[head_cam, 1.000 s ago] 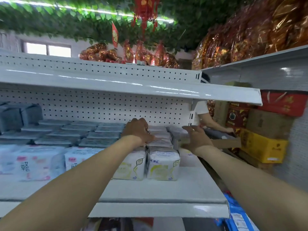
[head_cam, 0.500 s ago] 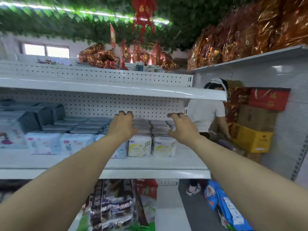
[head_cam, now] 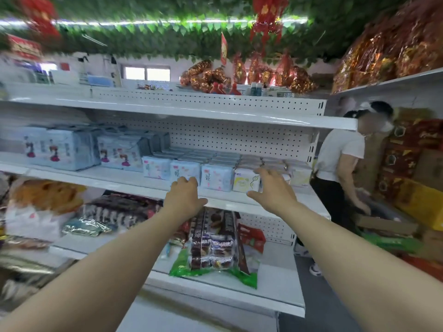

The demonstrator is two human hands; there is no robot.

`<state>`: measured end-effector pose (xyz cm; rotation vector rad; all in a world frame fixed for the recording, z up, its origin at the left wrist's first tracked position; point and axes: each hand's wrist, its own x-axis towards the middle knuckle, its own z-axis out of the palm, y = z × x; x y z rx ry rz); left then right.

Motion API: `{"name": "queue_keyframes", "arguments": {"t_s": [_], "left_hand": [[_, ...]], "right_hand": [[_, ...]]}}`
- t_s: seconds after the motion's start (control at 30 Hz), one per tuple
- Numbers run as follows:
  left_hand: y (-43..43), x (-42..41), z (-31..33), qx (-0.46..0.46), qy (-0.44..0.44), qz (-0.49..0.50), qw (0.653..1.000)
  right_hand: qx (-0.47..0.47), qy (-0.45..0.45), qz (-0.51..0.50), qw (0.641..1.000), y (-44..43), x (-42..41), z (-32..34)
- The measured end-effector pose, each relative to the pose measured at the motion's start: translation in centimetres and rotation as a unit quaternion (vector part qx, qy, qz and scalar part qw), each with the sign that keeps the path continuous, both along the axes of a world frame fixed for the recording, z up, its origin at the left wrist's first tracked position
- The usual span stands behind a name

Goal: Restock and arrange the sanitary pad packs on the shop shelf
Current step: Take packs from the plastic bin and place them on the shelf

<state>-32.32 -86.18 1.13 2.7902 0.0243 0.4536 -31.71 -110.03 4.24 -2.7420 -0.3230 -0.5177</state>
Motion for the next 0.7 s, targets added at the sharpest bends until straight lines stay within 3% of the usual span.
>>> {"name": "queue_keyframes", "arguments": {"t_s": [0.4,0.7], "left_hand": [[11.1,-4.4,-2.9,-0.046,0.001,0.08,0.996],[23.5,0.8,-10.5,-0.043,0.096,0.08,0.991]], "right_hand": [[0.004,0.038,0.061,0.997,12.1,-0.8,-3.6],[0.009,0.109,0.069,0.992,26.0,3.8,-11.8]]}}
